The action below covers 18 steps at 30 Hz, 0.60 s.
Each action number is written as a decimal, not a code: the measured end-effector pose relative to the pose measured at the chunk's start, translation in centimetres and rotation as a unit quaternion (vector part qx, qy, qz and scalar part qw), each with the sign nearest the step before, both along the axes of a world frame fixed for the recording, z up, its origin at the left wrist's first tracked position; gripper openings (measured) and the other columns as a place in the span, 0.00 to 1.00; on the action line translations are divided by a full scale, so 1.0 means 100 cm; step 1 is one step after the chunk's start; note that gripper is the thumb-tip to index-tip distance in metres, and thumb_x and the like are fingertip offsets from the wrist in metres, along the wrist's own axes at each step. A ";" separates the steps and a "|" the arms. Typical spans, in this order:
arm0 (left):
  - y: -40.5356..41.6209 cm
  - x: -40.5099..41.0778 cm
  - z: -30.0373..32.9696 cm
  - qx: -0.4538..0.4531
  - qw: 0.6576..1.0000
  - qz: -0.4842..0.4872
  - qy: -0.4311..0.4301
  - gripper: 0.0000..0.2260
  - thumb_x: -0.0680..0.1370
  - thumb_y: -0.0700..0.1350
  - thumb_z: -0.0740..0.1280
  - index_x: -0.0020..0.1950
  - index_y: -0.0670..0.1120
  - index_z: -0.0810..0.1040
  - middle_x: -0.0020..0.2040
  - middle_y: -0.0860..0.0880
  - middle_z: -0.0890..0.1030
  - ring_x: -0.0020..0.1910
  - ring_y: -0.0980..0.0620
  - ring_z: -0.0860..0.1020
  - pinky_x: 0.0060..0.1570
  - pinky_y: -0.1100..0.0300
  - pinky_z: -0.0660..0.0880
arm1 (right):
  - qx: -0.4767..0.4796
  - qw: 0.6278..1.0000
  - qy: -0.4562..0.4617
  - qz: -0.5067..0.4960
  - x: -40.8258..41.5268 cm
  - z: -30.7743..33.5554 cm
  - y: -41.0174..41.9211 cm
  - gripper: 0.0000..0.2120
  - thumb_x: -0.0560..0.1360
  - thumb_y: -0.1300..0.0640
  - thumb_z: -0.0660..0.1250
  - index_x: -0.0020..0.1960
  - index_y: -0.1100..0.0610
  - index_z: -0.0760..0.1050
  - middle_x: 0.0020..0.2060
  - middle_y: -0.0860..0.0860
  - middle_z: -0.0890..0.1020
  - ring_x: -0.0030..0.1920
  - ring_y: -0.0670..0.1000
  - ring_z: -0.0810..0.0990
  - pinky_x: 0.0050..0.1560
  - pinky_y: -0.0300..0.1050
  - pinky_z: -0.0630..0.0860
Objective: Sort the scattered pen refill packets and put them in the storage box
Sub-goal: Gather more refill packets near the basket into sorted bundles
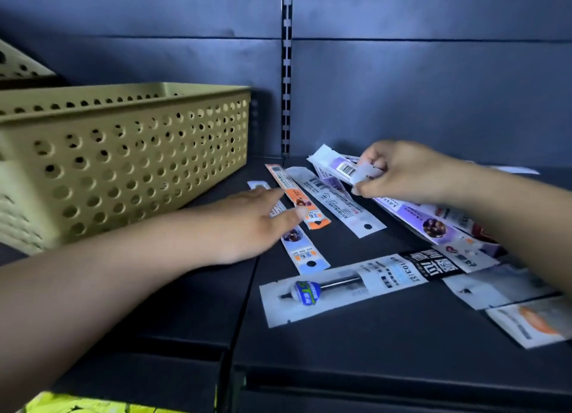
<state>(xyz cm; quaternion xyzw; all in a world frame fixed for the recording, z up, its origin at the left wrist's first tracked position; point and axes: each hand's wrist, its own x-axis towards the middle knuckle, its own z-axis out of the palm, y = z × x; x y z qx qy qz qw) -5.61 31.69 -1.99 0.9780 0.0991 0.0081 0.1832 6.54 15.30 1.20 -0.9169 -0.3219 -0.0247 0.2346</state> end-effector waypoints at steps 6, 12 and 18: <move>-0.012 0.032 0.006 -0.062 0.998 -0.017 0.007 0.25 0.78 0.61 0.49 0.70 0.51 0.64 0.74 0.51 0.64 0.72 0.52 0.62 0.63 0.64 0.57 | 0.050 0.997 -0.055 0.027 0.008 -0.002 -0.005 0.20 0.68 0.49 0.71 0.58 0.51 0.73 0.35 0.40 0.69 0.39 0.46 0.70 0.37 0.36 0.64; -0.012 0.066 0.027 -0.125 0.987 0.012 -0.097 0.22 0.80 0.55 0.49 0.62 0.44 0.74 0.61 0.46 0.76 0.61 0.49 0.72 0.55 0.62 0.64 | 0.161 0.984 -0.072 0.025 0.017 -0.003 -0.003 0.18 0.68 0.49 0.71 0.56 0.51 0.73 0.48 0.50 0.80 0.48 0.50 0.77 0.52 0.42 0.70; -0.020 0.063 0.028 -0.484 0.861 -0.066 -0.144 0.16 0.78 0.54 0.53 0.49 0.47 0.78 0.53 0.48 0.81 0.59 0.53 0.76 0.65 0.57 0.66 | 0.459 0.884 0.042 0.077 0.000 0.012 0.002 0.11 0.68 0.56 0.71 0.40 0.49 0.68 0.36 0.47 0.79 0.39 0.49 0.78 0.45 0.40 0.74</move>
